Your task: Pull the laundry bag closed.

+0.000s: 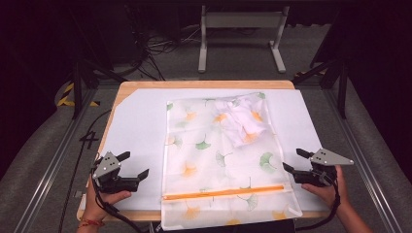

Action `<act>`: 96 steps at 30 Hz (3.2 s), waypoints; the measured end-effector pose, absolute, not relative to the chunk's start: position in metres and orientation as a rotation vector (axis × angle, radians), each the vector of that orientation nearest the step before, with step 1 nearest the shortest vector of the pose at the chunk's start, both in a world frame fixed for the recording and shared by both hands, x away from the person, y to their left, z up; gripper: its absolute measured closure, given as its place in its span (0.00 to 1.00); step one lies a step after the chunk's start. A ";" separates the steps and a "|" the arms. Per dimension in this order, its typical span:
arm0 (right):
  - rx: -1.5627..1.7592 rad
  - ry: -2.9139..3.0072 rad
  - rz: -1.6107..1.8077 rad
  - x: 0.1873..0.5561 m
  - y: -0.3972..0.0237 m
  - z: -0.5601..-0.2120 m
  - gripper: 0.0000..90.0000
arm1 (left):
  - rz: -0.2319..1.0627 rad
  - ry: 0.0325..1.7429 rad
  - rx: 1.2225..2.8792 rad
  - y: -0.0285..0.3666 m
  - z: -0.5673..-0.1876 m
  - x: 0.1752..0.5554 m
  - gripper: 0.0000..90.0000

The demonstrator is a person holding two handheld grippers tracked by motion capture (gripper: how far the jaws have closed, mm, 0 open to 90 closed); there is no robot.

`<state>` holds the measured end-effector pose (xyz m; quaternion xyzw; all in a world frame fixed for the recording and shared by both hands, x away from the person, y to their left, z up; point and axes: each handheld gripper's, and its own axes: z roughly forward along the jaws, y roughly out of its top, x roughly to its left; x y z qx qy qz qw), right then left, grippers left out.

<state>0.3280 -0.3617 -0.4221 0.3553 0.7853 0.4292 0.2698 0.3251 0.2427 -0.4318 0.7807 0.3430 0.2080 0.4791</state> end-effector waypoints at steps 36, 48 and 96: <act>0.520 2.544 1.275 0.336 -0.177 -0.392 0.64 | 0.308 0.557 2.153 0.197 -0.443 0.248 1.00; 0.324 2.702 1.264 0.339 -0.084 -0.393 0.68 | 0.274 0.540 2.242 0.178 -0.460 0.245 1.00; 0.164 2.930 1.237 0.338 -0.002 -0.427 0.93 | 0.323 0.577 2.219 0.181 -0.463 0.249 1.00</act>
